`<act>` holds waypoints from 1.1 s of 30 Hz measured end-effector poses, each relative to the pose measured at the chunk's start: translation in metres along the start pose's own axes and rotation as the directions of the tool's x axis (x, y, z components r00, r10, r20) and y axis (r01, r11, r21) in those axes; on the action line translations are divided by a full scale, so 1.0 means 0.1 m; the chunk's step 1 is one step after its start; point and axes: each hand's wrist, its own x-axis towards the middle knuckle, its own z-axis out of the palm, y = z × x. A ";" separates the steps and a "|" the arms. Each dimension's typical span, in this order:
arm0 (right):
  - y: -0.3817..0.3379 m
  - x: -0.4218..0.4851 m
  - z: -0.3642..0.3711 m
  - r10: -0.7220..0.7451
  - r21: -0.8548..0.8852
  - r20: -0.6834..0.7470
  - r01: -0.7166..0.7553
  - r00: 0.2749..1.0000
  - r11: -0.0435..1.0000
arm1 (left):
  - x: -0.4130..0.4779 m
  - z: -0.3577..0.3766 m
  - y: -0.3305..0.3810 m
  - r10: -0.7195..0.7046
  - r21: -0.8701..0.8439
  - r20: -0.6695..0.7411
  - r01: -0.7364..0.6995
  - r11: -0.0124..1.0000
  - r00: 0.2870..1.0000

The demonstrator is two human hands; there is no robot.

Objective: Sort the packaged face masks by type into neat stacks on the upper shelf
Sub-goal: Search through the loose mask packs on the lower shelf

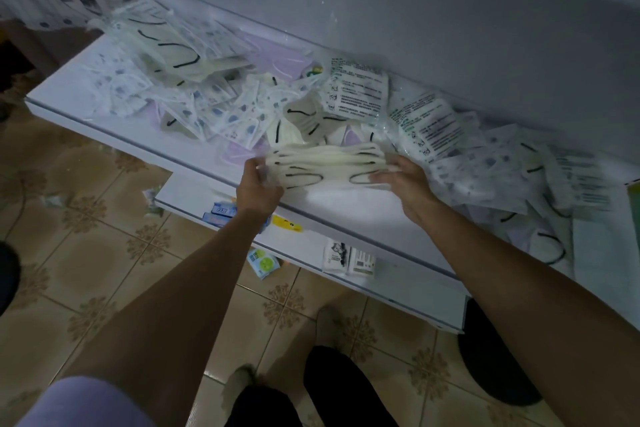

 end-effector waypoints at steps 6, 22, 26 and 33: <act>0.02 -0.16 0.10 -0.081 -0.233 -0.044 0.068 0.996 0.970 | -0.08 0.04 -0.04 0.090 0.160 -0.027 -0.084 0.984 0.996; -1.41 -1.67 1.69 -0.751 -0.398 0.083 0.713 0.655 0.577 | -0.82 -2.38 0.61 0.419 0.256 -0.465 -0.334 0.907 0.780; -1.94 -2.19 2.21 -0.881 -0.408 0.186 0.850 0.435 0.333 | -1.10 -3.23 0.83 0.562 0.465 -0.520 -0.339 0.818 0.643; -2.66 -2.53 2.47 -0.946 -0.507 0.266 0.862 0.185 0.025 | -1.50 -3.91 1.24 0.804 0.806 -0.349 -0.283 0.519 0.482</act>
